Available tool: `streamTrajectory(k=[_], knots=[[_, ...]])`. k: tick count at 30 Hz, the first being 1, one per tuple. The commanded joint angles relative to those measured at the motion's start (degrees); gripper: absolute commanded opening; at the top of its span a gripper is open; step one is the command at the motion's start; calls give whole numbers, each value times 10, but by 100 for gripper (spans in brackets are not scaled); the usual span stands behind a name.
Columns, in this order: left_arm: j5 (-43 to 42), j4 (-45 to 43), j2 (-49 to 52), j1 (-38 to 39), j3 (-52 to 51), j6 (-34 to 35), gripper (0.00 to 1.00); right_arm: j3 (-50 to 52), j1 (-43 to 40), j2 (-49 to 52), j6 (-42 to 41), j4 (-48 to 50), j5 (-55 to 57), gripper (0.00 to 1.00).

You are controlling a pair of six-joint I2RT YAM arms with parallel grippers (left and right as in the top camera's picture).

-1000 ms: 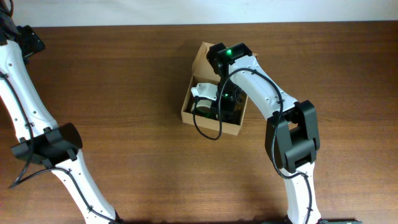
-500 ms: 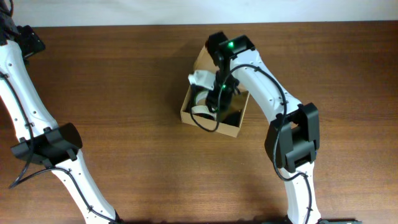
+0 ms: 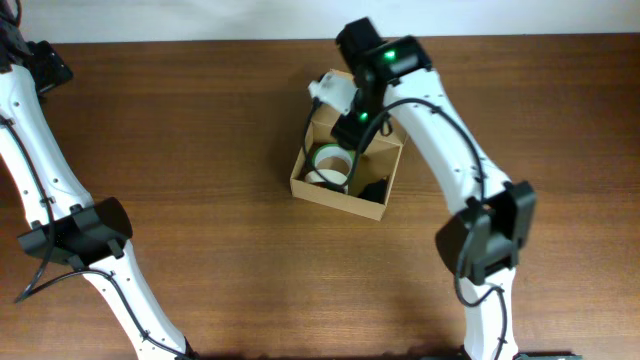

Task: Pack container
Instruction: 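Lower the box cutter into the box and open the right gripper, then move the right gripper to the blue pen and grasp it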

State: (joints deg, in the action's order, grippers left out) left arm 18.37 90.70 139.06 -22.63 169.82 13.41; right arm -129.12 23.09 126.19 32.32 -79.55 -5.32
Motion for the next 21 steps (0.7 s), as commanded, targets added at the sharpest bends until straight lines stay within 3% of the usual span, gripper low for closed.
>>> streamTrajectory(k=[1, 6, 12, 21], knots=[[-2, 1, -11, 0, -2, -2, 100, -8, -53, -72, -110, 12, 42, 70], [-2, 1, -11, 0, -2, -2, 100, 68, -168, -183, -185, 60, 74, 64], [-2, 1, -11, 0, -2, -2, 100, 249, -325, -298, -273, 117, 72, 59], [-2, 1, -11, 0, -2, -2, 100, 477, -452, -323, -313, 124, 7, 50]])
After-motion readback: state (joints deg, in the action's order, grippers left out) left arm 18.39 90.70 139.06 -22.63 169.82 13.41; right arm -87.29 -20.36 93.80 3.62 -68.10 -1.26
